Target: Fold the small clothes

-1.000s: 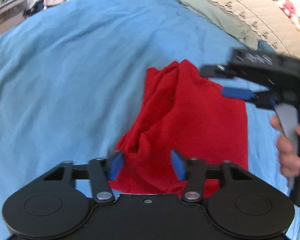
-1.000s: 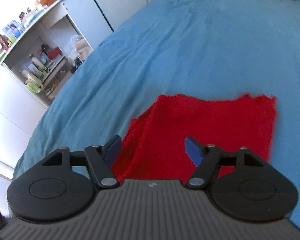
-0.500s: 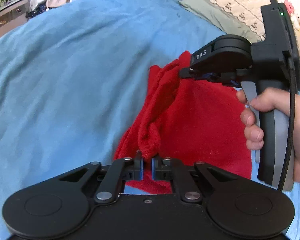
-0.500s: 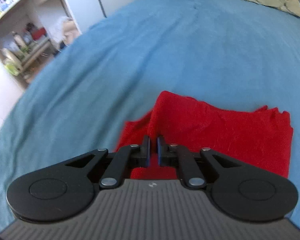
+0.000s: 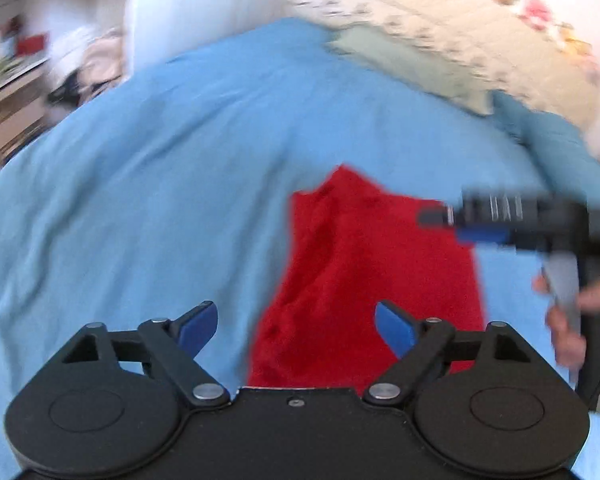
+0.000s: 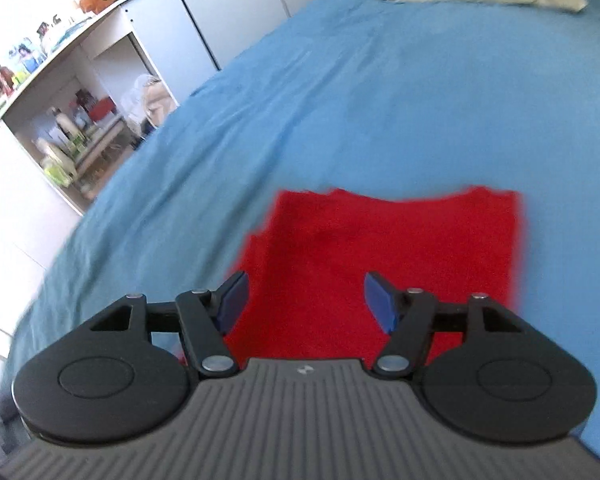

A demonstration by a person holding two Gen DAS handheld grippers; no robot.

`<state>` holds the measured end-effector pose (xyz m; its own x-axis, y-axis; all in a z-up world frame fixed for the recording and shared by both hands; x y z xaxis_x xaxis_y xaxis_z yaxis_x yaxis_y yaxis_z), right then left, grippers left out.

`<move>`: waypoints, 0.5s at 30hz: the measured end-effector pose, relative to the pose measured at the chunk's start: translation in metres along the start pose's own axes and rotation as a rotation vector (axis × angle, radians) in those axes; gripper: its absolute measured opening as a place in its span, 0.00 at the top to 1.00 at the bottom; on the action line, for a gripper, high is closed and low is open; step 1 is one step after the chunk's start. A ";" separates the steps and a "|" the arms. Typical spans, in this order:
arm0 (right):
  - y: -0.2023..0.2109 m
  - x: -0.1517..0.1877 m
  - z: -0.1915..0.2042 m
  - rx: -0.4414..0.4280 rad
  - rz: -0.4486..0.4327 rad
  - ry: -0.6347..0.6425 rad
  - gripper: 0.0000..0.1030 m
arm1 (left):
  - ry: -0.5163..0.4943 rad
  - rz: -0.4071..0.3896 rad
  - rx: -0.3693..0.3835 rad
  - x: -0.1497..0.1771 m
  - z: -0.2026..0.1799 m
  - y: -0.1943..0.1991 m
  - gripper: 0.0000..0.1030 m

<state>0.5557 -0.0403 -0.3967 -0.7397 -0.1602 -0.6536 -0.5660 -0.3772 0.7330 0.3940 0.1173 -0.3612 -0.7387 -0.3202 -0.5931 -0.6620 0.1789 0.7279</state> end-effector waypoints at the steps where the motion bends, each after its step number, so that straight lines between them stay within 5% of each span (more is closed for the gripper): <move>1: 0.014 0.011 -0.005 0.014 0.007 0.006 0.18 | -0.024 0.017 0.034 0.000 -0.007 0.002 0.13; 8: 0.057 0.123 -0.033 0.137 0.155 0.059 0.17 | -0.129 0.130 0.120 0.026 -0.021 -0.026 0.14; 15: 0.034 0.158 -0.044 0.196 0.157 -0.068 0.17 | -0.080 0.226 0.058 0.051 0.002 -0.073 0.20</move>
<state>0.4358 -0.1189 -0.4836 -0.8434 -0.1384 -0.5192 -0.4968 -0.1675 0.8516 0.4039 0.0898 -0.4454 -0.8751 -0.1917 -0.4443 -0.4830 0.2918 0.8255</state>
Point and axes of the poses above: each gripper's, at about its wrist camera, not at the fingertips, and y roughly against the way its jaws point, z to its left, x to its underside, the point moved 10 cm from there along -y, roughly the way its jaws point, and after that the axes turned 9 degrees about y, right-handed, at the moved point
